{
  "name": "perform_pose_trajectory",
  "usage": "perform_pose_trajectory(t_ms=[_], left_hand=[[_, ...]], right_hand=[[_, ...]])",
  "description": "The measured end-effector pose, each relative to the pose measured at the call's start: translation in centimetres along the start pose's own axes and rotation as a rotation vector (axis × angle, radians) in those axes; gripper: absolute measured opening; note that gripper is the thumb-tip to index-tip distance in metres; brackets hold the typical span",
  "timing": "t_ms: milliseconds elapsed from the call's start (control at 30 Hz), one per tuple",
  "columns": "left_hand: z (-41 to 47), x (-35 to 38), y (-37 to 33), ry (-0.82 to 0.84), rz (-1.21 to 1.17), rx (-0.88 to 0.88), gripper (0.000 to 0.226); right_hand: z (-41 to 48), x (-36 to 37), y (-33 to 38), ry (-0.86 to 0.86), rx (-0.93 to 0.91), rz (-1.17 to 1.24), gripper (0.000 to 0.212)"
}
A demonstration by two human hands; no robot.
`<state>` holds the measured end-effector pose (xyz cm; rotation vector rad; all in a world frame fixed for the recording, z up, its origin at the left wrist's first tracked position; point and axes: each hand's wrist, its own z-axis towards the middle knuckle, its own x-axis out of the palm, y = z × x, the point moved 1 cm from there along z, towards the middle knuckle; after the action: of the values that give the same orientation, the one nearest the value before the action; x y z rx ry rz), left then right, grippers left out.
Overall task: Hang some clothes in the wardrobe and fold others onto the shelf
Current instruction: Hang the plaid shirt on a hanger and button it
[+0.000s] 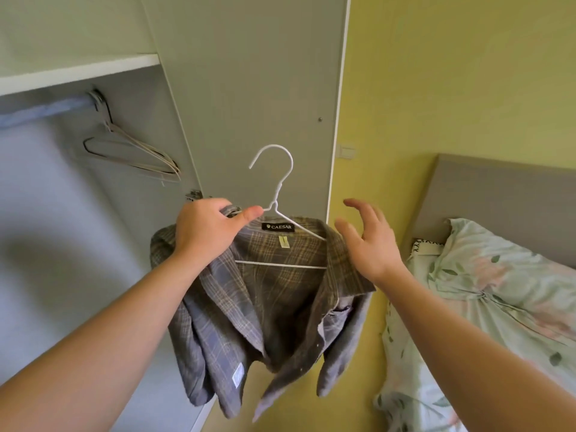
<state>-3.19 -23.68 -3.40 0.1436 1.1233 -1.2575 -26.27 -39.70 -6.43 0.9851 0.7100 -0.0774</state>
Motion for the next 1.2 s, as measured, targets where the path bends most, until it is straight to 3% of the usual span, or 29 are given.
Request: perform_pose_trajectory(t_ms=[100, 167, 233, 433, 700, 900, 1000, 1200], left_hand=[[-0.3, -0.2, -0.5, 0.011, -0.041, 0.009, 0.076], [-0.4, -0.3, -0.7, 0.014, -0.072, -0.006, 0.074], [-0.5, -0.4, -0.5, 0.012, -0.084, -0.024, 0.076], [-1.0, -0.9, -0.2, -0.071, -0.033, -0.104, 0.078], [-1.8, -0.8, -0.8, -0.047, -0.088, -0.074, 0.034], [-2.9, 0.0, -0.8, -0.030, 0.014, -0.006, 0.016], [-3.1, -1.2, 1.4, -0.084, 0.076, -0.064, 0.028], [-3.1, -5.2, 6.7, -0.172, 0.376, -0.233, 0.009]], right_hand=[[0.9, 0.1, 1.1, 0.175, -0.121, -0.142, 0.058], [1.3, 0.8, 1.9, 0.417, -0.151, -0.253, 0.047], [1.5, 1.6, 2.2, 0.474, -0.160, -0.284, 0.033], [0.9, 3.7, 3.5, 0.235, -0.113, -0.008, 0.021], [0.4, 5.9, 6.5, 0.019, -0.218, 0.133, 0.020], [1.2, 7.6, 7.2, 0.004, -0.305, 0.091, 0.016], [1.8, 8.9, 8.0, 0.031, -0.375, 0.028, 0.015], [3.4, 12.6, 11.4, 0.042, -0.434, -0.095, 0.021]])
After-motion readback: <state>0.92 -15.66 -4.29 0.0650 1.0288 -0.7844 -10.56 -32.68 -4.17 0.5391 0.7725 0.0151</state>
